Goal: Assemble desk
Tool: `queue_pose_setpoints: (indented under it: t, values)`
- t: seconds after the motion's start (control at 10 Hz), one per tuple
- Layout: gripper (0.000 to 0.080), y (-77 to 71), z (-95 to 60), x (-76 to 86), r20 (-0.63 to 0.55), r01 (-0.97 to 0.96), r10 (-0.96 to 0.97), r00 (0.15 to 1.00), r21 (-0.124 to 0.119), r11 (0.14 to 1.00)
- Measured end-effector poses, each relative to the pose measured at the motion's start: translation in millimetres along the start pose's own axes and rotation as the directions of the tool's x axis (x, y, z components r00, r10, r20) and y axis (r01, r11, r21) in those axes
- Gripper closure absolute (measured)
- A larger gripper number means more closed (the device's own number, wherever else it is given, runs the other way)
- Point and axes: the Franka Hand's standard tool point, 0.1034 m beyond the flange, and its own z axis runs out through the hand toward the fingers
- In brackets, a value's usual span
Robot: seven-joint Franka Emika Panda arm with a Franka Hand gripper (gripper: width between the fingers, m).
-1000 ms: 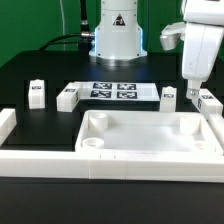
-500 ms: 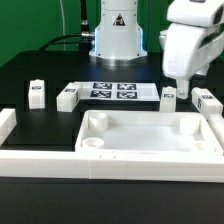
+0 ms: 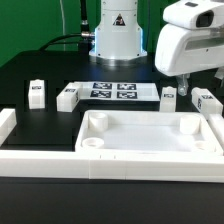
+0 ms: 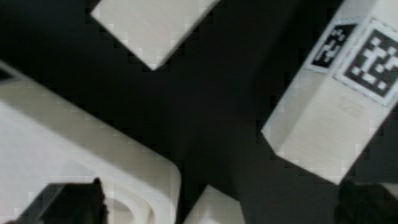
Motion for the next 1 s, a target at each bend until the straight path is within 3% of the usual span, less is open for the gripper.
queue_pose_setpoints:
  t: [0.2,0.5,0.9,1.0]
  values:
    - [0.0151,-5.5,0.7,-0.4,0.004,-0.13,0.13,0.991,0.015,0.991]
    - [0.0151,-30.5,7.4,-3.6,0.027,-0.291,0.29,0.957,0.033,0.956]
    - [0.0151,-29.2,7.1,-4.7,0.044,-0.275,0.274,0.961,0.029,0.961]
    - [0.0151,-29.1,9.6,-13.4,0.128,-0.275,0.271,0.954,0.014,0.961]
